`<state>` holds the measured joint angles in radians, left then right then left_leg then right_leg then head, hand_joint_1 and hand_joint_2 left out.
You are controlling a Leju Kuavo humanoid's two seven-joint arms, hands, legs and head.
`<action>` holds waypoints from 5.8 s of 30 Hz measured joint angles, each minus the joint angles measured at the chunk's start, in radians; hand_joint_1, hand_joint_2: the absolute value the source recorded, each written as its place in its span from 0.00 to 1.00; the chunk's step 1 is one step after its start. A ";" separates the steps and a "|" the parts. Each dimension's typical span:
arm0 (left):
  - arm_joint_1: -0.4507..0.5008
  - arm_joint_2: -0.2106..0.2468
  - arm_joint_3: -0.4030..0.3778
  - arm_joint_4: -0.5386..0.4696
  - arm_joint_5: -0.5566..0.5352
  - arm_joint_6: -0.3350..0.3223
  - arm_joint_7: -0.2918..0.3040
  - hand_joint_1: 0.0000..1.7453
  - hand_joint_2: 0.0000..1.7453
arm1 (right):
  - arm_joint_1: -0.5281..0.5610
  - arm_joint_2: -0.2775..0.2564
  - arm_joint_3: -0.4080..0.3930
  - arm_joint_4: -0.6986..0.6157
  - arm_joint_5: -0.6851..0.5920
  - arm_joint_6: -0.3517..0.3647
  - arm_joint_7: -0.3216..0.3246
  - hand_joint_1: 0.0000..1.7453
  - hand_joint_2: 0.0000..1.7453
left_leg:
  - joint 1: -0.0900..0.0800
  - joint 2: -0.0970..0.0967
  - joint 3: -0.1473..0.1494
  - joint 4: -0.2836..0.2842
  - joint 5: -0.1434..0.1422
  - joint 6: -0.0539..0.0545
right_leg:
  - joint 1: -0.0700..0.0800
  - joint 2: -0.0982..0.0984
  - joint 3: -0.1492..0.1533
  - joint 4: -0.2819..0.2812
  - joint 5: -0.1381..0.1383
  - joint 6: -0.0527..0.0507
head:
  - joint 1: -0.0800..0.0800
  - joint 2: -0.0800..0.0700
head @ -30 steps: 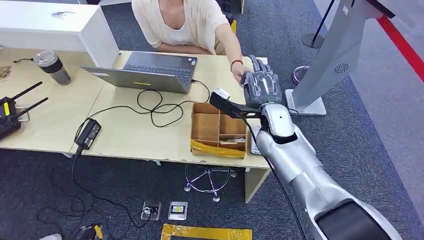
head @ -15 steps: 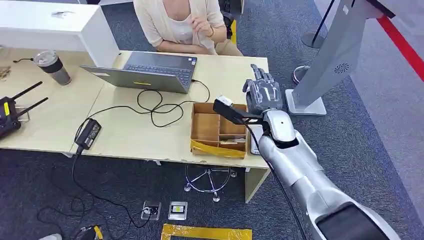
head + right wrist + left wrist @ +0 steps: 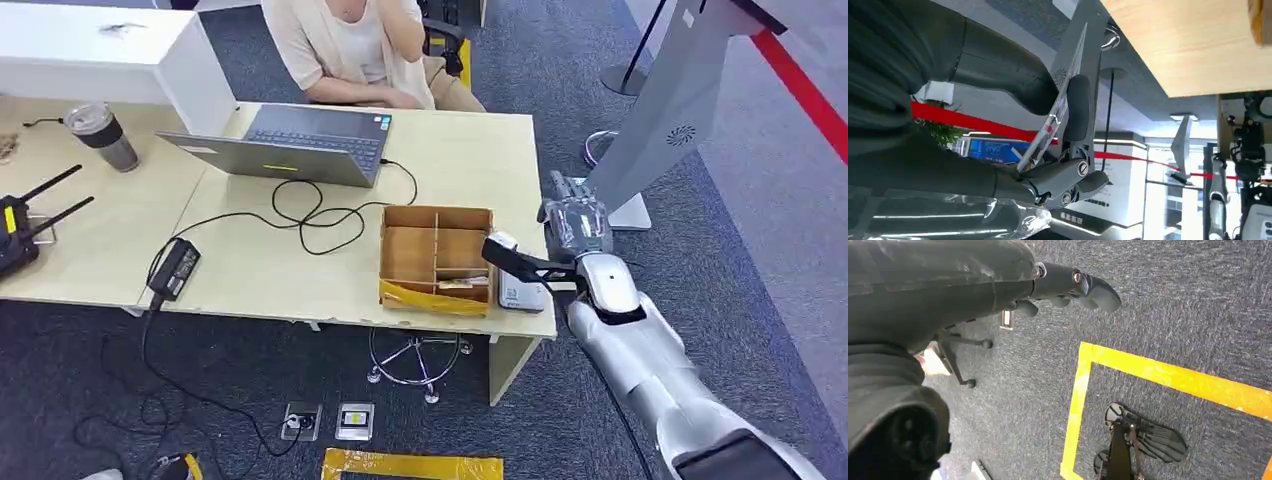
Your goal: Pass the card to the sensor for recognition and then transmit it.
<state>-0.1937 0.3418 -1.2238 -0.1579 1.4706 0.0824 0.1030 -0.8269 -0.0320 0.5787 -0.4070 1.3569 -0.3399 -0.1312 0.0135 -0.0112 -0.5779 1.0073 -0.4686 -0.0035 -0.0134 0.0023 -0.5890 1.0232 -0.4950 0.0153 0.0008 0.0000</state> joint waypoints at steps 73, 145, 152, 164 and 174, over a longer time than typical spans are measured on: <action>-0.004 0.010 0.000 0.000 -0.063 0.014 0.039 0.00 0.00 | 0.020 -0.037 -0.002 0.031 -0.246 -0.023 -0.076 1.00 1.00 | 0.001 0.003 0.001 0.000 0.000 -0.001 | 0.001 0.005 0.001 0.001 0.001 -0.001 | 0.000 0.000; -0.035 -0.027 -0.004 0.000 -0.121 -0.015 -0.013 0.00 0.00 | -0.157 0.216 -0.007 0.056 -0.249 0.015 0.026 0.00 0.00 | 0.001 0.003 0.001 0.000 0.001 -0.001 | 0.001 0.004 0.000 0.001 0.001 -0.001 | 0.000 0.000; -0.003 -0.021 -0.004 0.000 -0.098 -0.042 -0.061 0.00 0.00 | -0.145 0.124 -0.089 0.038 -0.339 0.025 -0.008 0.00 0.00 | 0.000 0.002 0.001 0.000 0.001 -0.001 | 0.001 0.003 0.000 0.000 0.001 -0.001 | 0.000 0.000; 0.008 -0.006 0.000 0.000 -0.031 -0.028 -0.037 0.00 0.00 | -0.041 -0.066 -0.188 -0.202 -0.462 0.260 0.013 0.00 0.00 | 0.001 0.003 0.001 0.000 0.001 -0.001 | 0.001 0.003 0.000 0.000 0.001 -0.001 | -0.001 0.000; 0.008 -0.005 0.008 0.000 0.006 0.032 0.029 0.00 0.00 | 0.148 -0.179 -0.179 -0.585 -0.563 0.312 0.175 0.00 1.00 | 0.001 0.002 0.002 0.000 0.000 -0.002 | 0.001 0.003 0.001 0.000 0.001 -0.001 | -0.001 0.000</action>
<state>-0.1862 0.3372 -1.2158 -0.1579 1.4771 0.1140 0.1316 -0.6785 -0.2113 0.3994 -0.9924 0.7935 -0.0278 0.0434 0.0143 -0.0089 -0.5764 1.0075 -0.4683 -0.0052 -0.0125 0.0057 -0.5883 1.0228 -0.4937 0.0144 0.0000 0.0000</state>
